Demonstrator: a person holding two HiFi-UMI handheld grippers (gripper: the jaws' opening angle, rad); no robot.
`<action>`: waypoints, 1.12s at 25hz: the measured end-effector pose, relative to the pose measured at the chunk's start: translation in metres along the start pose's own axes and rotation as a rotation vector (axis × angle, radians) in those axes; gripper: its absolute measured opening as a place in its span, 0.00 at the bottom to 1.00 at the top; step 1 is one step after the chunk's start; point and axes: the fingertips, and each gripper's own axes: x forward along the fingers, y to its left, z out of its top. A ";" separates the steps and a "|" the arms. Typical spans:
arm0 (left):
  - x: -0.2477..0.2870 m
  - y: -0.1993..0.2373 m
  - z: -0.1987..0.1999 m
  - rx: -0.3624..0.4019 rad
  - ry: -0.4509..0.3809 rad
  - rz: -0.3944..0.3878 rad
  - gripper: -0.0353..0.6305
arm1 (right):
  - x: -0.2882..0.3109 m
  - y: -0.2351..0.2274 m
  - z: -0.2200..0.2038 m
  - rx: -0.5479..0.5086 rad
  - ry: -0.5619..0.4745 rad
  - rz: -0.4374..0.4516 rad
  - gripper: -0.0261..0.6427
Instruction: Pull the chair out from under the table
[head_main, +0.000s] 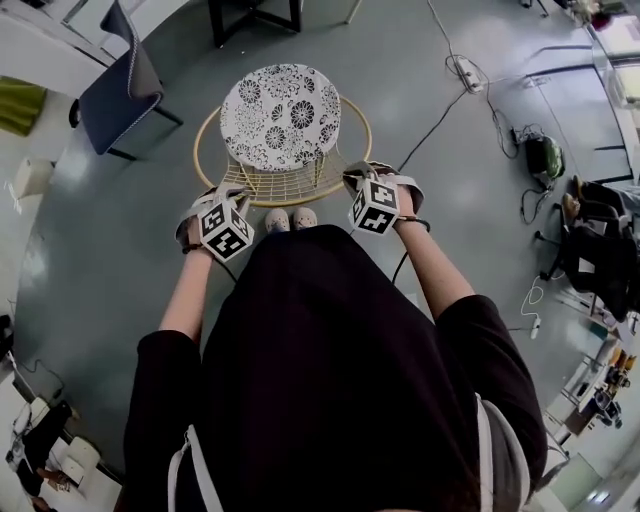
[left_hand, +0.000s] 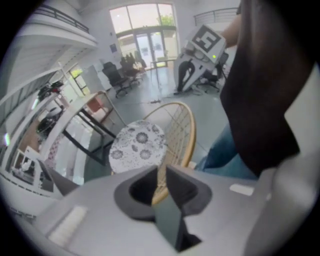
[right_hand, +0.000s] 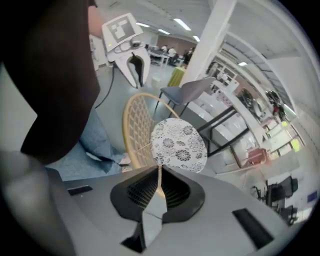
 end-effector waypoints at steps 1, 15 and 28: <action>-0.010 0.011 0.007 -0.022 -0.032 0.045 0.13 | -0.010 -0.012 0.004 0.054 -0.026 -0.040 0.09; -0.208 0.132 0.137 -0.359 -0.705 0.640 0.06 | -0.208 -0.152 0.126 0.523 -0.650 -0.654 0.07; -0.269 0.134 0.173 -0.443 -0.894 0.685 0.06 | -0.270 -0.152 0.153 0.659 -0.888 -0.689 0.07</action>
